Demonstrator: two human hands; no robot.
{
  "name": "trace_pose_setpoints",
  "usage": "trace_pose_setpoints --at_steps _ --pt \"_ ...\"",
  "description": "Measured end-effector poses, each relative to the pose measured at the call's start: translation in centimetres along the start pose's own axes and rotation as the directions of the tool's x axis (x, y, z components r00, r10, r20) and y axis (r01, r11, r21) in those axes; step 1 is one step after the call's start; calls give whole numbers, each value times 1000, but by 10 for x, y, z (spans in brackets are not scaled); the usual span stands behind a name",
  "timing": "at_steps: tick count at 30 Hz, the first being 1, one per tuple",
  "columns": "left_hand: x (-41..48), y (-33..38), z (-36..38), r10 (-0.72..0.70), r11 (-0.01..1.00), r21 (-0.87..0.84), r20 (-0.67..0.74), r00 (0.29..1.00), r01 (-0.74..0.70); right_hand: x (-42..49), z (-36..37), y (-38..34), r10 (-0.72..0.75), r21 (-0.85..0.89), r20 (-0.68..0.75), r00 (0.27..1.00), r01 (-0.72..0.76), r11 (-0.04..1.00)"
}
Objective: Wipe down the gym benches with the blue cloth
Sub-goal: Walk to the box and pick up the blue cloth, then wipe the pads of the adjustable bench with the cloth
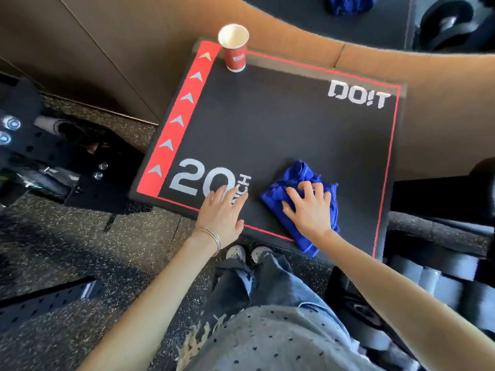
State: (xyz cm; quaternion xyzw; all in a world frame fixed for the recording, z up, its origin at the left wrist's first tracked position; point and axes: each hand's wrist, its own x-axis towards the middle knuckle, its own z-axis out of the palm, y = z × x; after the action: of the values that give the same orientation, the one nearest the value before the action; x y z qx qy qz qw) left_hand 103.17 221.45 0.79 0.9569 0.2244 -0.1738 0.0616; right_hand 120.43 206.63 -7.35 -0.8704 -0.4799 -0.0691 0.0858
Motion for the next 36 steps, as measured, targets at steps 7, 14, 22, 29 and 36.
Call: trace_pose_setpoints --at_steps 7,14,22,29,36 --pt "-37 0 9 -264 963 -59 6 965 264 42 1 -3 -630 29 -37 776 631 775" --pt "-111 0 25 -662 725 -162 103 742 669 81 -6 -94 -849 107 -93 520 853 510" --pt "-210 32 53 -900 335 -240 203 385 911 57 -20 -218 -966 133 -217 142 984 115" --pt "-284 72 92 -939 20 -264 325 109 964 -10 -41 -297 -973 154 -155 -170 969 -194" --pt "-362 103 125 -924 -229 -310 367 -106 923 -98 -57 -355 -899 132 -212 -383 900 -415"
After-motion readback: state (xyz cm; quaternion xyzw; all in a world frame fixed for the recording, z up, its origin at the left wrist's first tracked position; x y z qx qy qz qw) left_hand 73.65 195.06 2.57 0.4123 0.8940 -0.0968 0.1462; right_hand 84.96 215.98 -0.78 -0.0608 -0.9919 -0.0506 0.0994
